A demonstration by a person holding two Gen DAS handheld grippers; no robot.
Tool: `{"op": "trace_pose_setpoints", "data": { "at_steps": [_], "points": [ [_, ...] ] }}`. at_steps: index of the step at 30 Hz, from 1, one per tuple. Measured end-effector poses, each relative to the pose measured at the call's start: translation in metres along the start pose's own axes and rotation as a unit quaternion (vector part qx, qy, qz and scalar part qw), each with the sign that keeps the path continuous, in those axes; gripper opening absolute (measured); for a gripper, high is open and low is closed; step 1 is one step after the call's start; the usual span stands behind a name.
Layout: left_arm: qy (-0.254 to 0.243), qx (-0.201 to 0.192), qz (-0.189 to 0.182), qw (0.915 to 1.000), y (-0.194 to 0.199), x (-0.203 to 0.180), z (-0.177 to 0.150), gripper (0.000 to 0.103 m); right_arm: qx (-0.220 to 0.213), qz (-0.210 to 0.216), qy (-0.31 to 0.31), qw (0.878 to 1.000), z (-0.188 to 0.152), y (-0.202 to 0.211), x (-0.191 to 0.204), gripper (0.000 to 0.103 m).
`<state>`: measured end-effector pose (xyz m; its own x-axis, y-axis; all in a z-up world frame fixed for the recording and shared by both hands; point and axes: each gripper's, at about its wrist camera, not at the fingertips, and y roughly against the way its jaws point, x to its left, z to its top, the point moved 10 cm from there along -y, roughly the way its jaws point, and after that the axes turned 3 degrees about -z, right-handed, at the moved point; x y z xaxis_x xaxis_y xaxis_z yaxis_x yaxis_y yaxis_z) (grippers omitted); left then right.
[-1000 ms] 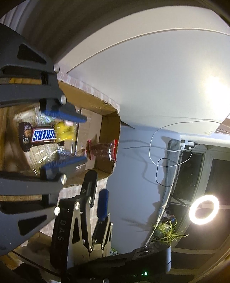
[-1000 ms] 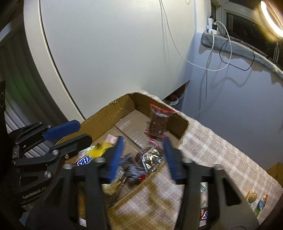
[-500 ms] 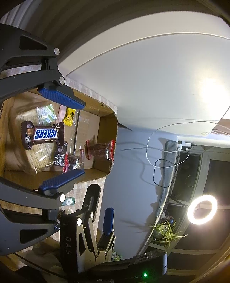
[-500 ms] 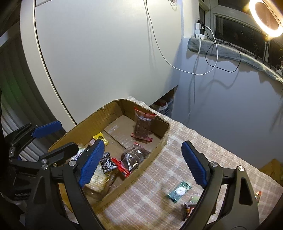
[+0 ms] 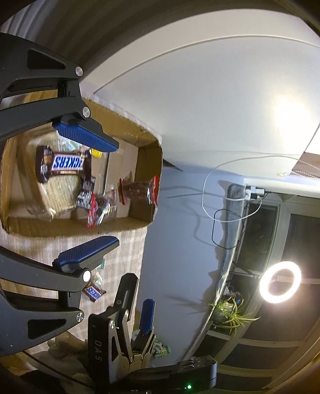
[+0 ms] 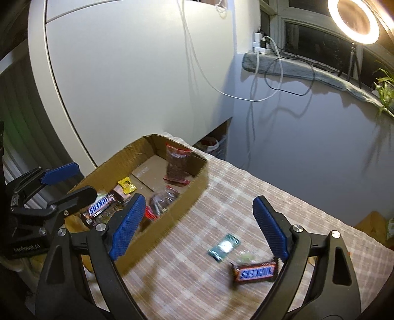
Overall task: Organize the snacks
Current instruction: 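Move both tools back to the Snickers bar and green candy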
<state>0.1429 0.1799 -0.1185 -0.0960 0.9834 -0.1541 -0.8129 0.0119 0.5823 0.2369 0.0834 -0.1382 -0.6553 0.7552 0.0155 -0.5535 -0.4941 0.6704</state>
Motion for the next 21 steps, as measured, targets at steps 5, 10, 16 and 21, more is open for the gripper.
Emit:
{"op": "trace_pose_setpoints", "data": {
  "at_steps": [5,10,16,21],
  "points": [
    [0.001,0.0,-0.018,0.9998,0.0,-0.015,-0.001,0.07,-0.004,-0.014,-0.022,1.0,-0.009,0.017,-0.028,0.091],
    [-0.01,0.005,-0.039,0.9992,-0.004,-0.039,-0.007,0.07,-0.008,-0.031,-0.038,0.999,-0.022,0.038,-0.059,0.091],
    [-0.025,0.021,-0.072,0.9969,-0.013,-0.073,-0.017,0.07,-0.004,-0.055,-0.071,0.996,-0.046,0.059,-0.106,0.091],
    [-0.039,0.037,-0.09,0.9945,-0.025,-0.098,-0.028,0.07,0.001,-0.074,-0.095,0.993,-0.068,0.074,-0.142,0.091]
  ]
}}
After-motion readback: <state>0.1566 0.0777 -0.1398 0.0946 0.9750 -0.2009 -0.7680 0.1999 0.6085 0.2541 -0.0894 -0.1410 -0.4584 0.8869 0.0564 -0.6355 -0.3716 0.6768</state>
